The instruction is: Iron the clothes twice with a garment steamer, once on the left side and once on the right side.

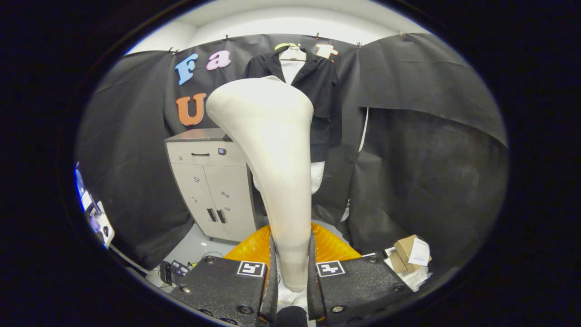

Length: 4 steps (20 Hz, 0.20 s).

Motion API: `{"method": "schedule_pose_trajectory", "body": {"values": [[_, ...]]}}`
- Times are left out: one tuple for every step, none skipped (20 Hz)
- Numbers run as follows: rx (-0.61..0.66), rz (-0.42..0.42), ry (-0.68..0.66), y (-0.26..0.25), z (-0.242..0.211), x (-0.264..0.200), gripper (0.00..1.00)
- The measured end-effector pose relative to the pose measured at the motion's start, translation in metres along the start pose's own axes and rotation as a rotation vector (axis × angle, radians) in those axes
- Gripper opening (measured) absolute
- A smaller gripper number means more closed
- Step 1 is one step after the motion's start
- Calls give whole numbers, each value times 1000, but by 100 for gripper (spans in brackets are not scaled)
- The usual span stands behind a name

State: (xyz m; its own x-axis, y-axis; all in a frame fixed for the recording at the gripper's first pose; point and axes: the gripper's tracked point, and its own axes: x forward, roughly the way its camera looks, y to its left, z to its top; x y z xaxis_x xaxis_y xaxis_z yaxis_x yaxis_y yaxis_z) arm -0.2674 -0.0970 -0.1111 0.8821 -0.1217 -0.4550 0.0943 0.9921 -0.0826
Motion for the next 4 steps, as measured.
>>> {"method": "schedule_pose_trajectory", "body": {"values": [[-4, 5, -2, 1, 2, -1, 28], [-7, 9, -1, 4, 2, 1, 28], [-8, 19, -2, 6, 3, 2, 28], [-6, 24, -1, 6, 4, 3, 28]]}}
